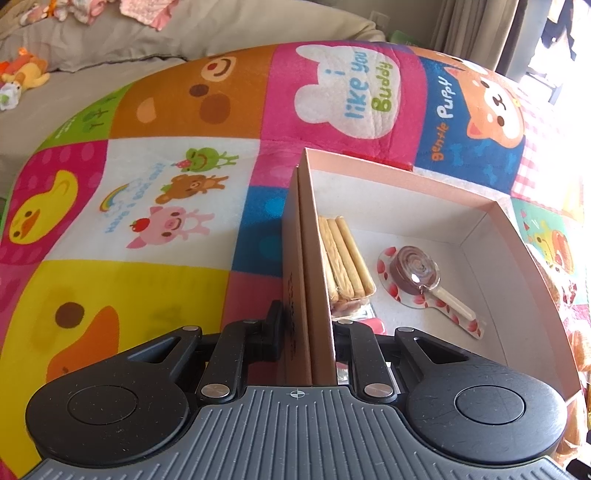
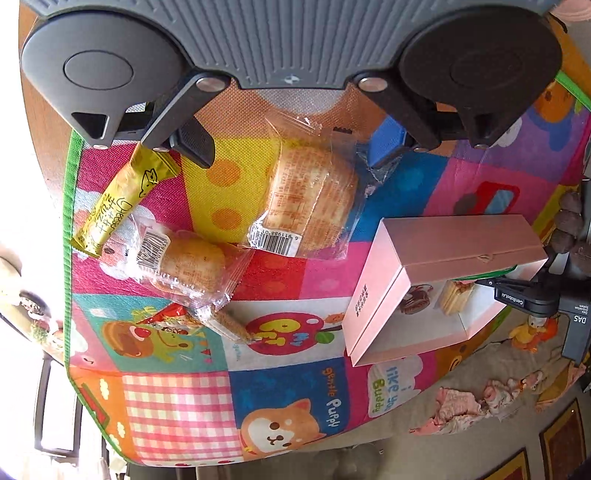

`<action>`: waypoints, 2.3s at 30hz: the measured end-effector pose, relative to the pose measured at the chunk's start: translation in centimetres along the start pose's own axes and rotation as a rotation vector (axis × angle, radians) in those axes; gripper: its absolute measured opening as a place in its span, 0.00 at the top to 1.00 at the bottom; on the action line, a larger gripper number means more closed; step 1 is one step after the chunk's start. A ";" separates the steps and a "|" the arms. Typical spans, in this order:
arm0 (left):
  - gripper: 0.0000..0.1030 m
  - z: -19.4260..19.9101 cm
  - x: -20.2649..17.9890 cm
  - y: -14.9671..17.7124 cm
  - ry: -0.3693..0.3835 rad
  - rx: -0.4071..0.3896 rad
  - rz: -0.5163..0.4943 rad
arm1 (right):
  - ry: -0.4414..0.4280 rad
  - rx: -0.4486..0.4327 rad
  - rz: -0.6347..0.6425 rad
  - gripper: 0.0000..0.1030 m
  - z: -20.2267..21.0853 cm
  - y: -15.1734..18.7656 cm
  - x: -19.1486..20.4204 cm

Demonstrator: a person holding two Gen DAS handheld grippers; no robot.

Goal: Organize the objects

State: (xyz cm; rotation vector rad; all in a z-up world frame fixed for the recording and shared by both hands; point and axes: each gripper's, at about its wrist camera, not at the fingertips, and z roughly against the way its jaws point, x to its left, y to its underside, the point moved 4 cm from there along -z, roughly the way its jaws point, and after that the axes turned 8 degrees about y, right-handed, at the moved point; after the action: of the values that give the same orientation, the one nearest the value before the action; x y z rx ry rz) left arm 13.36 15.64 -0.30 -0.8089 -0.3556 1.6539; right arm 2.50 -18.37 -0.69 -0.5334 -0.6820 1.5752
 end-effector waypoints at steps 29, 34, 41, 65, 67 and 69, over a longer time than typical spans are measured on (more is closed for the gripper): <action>0.82 -0.1 -0.1 0.1 -0.006 0.000 0.004 | 0.135 -0.098 -0.241 0.00 1.2 0.2 -3.5; 0.82 0.0 0.0 0.1 -0.003 -0.002 0.004 | 0.322 -0.116 -0.198 0.19 -0.4 -2.2 -6.0; 0.82 0.0 0.0 0.2 -0.001 -0.001 0.000 | 0.382 -0.071 -0.228 0.49 -4.2 -4.7 -8.4; 0.82 0.0 -0.3 0.2 -0.012 0.000 0.003 | 0.254 0.013 -0.061 0.72 0.8 1.8 -4.4; 0.82 0.0 -0.2 0.2 -0.011 -0.002 0.004 | 0.256 0.009 -0.056 0.72 1.2 2.1 -4.1; 0.82 0.1 -0.2 0.2 -0.010 0.000 0.003 | 0.269 -0.003 -0.050 0.71 0.8 1.8 -4.1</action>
State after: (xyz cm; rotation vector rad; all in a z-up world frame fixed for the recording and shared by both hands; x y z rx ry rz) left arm 13.15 15.35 -0.34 -0.8023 -0.3617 1.6608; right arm 1.14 -22.58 -1.63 -0.7100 -0.4903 1.4228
